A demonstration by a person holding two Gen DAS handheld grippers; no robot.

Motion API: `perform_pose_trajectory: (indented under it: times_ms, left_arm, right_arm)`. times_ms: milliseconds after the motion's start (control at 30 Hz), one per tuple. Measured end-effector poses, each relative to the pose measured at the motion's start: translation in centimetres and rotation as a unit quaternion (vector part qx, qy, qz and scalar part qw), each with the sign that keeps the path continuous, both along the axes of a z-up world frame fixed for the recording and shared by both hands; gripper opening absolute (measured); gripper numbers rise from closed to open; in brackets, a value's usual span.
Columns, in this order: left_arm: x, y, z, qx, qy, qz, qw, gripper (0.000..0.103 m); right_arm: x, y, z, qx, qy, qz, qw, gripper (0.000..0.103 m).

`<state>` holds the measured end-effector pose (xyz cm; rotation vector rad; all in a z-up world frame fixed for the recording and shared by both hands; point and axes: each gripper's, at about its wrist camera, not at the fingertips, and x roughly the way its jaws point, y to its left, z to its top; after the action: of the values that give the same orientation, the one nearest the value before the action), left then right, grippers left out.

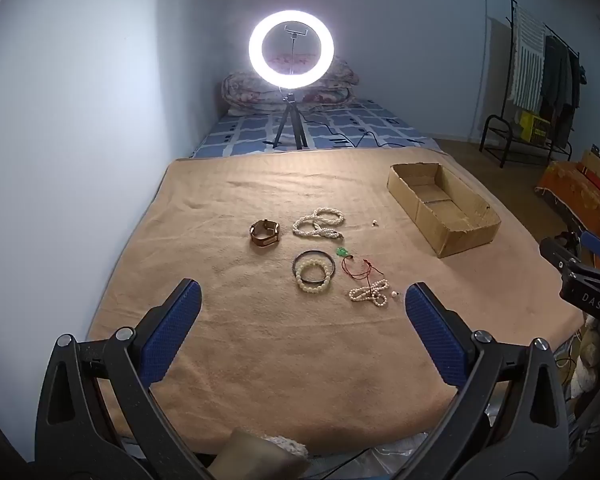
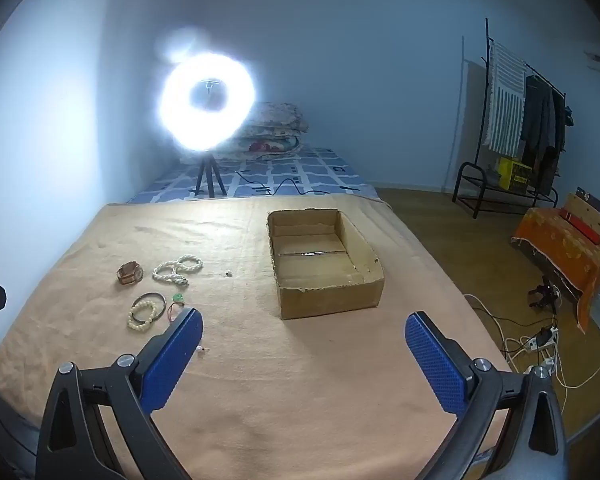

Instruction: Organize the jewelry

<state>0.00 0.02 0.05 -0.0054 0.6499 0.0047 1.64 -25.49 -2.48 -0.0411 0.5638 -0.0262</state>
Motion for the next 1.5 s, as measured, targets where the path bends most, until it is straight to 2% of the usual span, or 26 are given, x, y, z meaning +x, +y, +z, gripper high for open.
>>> perform_pose_trajectory:
  times_ms: [1500]
  left_arm:
    - [0.4,-1.0,1.0,0.01,-0.021,-0.007,0.9997,0.103]
  right_arm:
    - [-0.1,-1.2,-0.4,0.007,0.005,-0.006,1.0,0.102]
